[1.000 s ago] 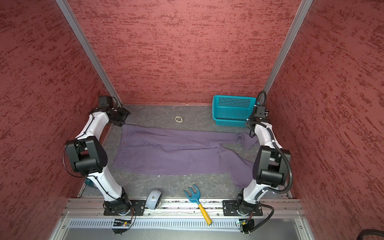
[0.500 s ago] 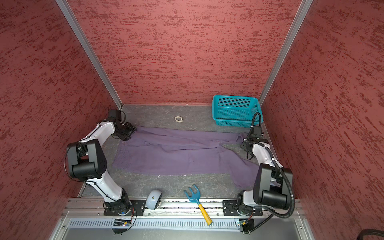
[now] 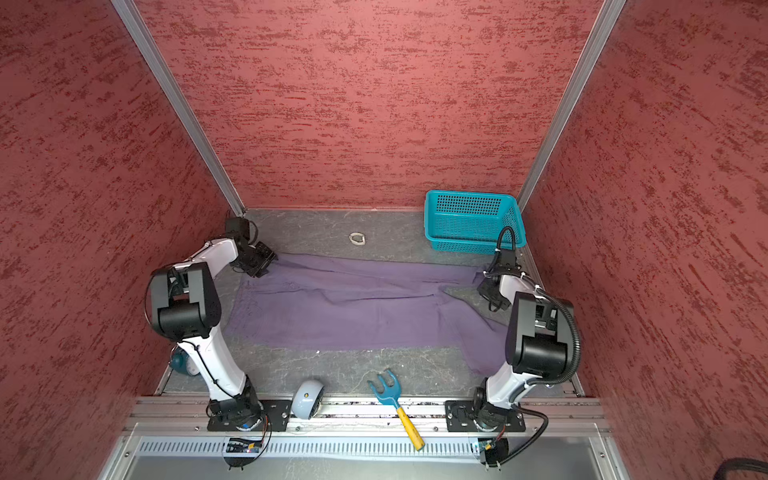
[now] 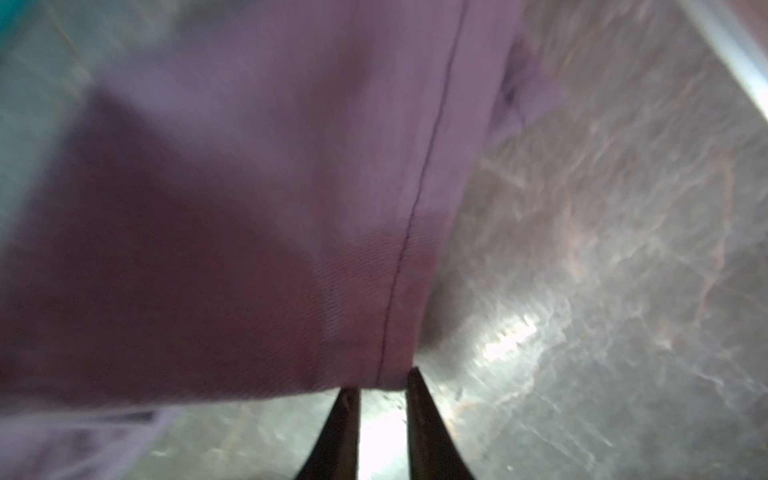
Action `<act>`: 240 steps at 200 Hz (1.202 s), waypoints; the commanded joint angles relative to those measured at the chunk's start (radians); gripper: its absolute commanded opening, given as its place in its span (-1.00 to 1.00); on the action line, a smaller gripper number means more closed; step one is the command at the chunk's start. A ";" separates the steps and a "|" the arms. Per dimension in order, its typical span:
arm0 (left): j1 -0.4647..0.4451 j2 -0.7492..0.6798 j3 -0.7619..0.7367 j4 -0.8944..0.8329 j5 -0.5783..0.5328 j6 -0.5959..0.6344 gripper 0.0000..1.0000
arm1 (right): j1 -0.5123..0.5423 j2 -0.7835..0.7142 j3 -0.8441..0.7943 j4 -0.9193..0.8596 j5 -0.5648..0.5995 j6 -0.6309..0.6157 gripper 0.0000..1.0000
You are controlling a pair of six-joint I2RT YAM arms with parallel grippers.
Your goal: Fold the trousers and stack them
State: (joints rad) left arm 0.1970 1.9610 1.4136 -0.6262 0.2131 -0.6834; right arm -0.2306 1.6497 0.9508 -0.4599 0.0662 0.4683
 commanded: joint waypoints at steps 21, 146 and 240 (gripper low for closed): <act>0.004 0.093 0.112 0.017 0.014 0.001 -0.17 | -0.008 0.007 0.137 -0.052 0.070 -0.027 -1.00; 0.002 0.246 0.280 -0.035 -0.002 0.018 -0.87 | -0.025 -0.336 0.527 -0.558 0.088 -0.028 -1.00; 0.128 0.044 0.142 -0.053 -0.110 -0.045 -1.00 | -0.045 -0.523 0.471 -0.585 0.089 0.033 -1.00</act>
State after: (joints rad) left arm 0.2455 2.1010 1.5795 -0.6880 0.1677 -0.6991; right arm -0.2657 1.1496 1.4532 -1.0595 0.1501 0.4763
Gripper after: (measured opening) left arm 0.068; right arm 0.042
